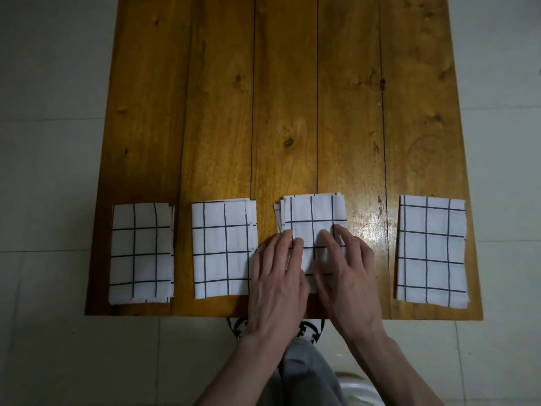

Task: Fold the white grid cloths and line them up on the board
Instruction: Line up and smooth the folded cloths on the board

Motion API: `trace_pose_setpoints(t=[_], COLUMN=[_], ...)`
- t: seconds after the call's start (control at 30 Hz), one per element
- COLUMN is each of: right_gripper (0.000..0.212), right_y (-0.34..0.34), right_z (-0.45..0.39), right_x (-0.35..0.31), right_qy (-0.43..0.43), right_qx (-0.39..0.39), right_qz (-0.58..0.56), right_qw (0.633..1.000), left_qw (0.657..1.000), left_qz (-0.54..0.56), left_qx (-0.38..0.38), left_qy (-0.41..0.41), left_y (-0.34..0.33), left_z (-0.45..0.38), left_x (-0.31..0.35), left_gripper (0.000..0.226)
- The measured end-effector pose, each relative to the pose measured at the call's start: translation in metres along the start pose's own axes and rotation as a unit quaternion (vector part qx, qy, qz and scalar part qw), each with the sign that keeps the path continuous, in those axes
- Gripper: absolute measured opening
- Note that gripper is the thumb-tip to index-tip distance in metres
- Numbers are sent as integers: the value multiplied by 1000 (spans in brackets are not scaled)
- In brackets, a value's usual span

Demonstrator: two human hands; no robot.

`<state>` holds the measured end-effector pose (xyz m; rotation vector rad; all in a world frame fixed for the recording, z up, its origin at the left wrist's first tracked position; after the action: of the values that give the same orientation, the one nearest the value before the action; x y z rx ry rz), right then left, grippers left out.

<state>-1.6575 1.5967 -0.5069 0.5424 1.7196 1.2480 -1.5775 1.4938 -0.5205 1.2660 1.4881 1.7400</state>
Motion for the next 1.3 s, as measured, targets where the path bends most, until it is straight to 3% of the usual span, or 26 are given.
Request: trace_pose_setpoints(t=[0.5, 0.7, 0.83, 1.0, 1.3], right_gripper=[59, 61, 52, 57, 58], right_y=[1, 35, 59, 69, 97], right_z=[-1, -6, -6, 3, -12], right_x=[5, 17, 38, 85, 171], right_qy=[-2, 4, -27, -55, 20], right_qx=[-23, -8, 16, 4, 1], right_qz=[-10, -3, -20, -21, 17], right_qw=[1000, 1000, 999, 998, 1000], left_qw=[1000, 999, 998, 997, 1000], left_qz=[-3, 21, 52, 57, 26], left_qx=[11, 36, 36, 30, 13], left_qy=[6, -11, -24, -31, -6], left_y=[6, 25, 25, 12, -24], left_z=[-1, -7, -11, -19, -27], left_x=[3, 24, 47, 85, 149], left_gripper=[51, 48, 45, 44, 45])
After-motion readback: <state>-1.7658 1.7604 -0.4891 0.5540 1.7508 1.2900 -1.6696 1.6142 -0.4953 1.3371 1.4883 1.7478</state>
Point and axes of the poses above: each hand's wrist, its own z-axis away from the middle knuckle, its own y-axis out of the back of the hand, x = y × z, the point moved 8 cm from there along -z, towards the middle knuckle, and after that the axes turned 10 degrees about x, right-handed, at the moved point
